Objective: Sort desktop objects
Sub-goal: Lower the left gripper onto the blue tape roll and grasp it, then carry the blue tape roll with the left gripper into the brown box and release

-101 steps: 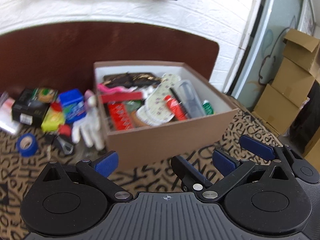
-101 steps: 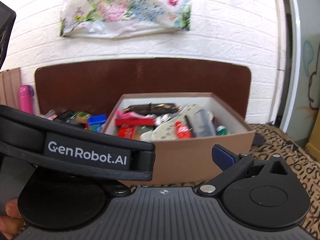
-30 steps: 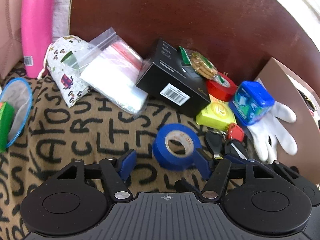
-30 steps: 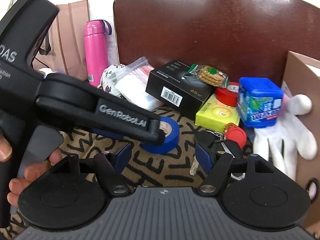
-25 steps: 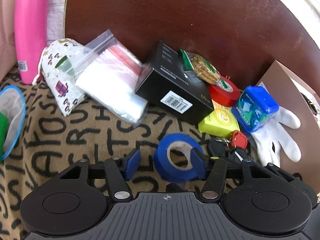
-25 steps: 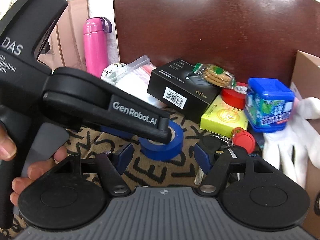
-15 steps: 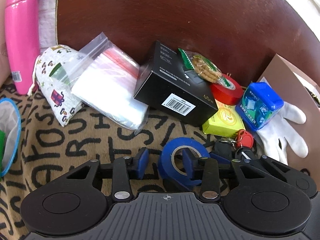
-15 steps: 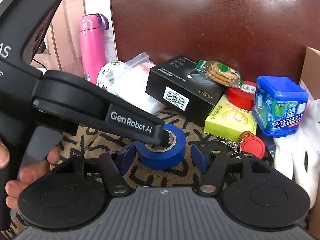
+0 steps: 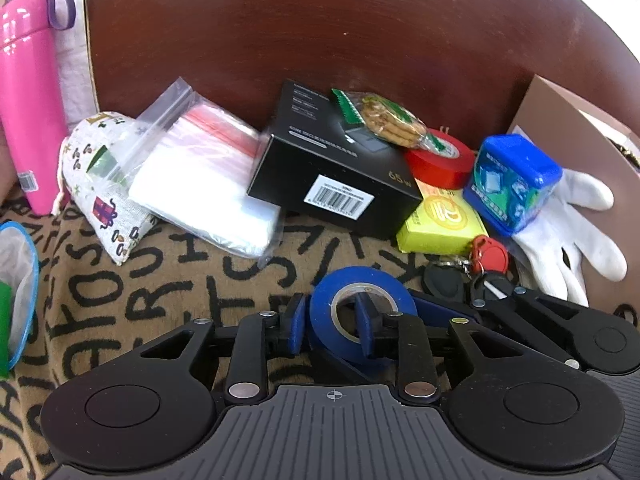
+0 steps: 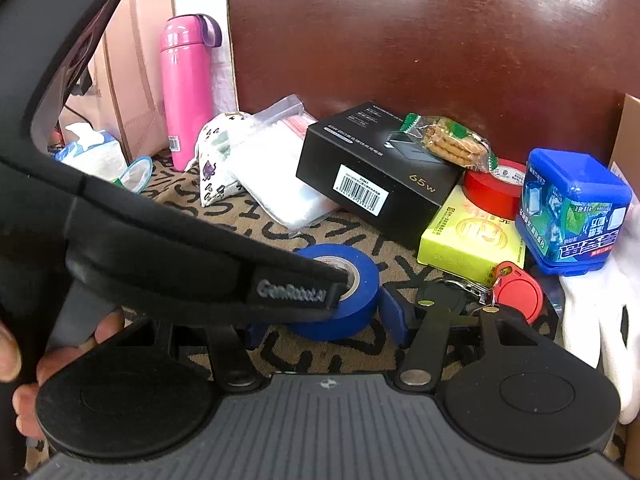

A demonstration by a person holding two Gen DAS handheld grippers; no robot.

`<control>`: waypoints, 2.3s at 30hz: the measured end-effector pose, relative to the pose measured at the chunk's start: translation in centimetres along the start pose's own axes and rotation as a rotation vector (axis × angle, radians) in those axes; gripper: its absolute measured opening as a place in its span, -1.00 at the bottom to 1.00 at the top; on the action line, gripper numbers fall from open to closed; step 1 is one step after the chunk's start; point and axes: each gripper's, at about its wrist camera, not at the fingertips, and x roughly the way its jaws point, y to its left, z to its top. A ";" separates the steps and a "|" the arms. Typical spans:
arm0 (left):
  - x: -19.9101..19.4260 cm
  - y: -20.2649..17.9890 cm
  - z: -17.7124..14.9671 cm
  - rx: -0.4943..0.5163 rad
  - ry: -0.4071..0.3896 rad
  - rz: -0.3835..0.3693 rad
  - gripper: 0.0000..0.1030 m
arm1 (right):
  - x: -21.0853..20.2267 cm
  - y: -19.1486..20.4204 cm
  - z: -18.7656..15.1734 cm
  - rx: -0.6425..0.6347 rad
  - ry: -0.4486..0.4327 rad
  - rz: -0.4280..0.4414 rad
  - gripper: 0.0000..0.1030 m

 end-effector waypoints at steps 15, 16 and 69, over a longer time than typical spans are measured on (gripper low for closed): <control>-4.7 -4.1 -4.8 -0.007 0.041 -0.015 -0.41 | -6.8 1.4 -3.6 0.020 0.044 -0.016 0.21; -5.1 -4.4 -5.2 -0.003 0.045 -0.018 -0.41 | -7.4 1.5 -3.9 0.022 0.044 -0.019 0.21; -7.9 -24.9 1.7 0.344 -0.162 -0.214 -0.20 | -21.0 -12.3 -2.8 0.184 -0.261 -0.322 0.21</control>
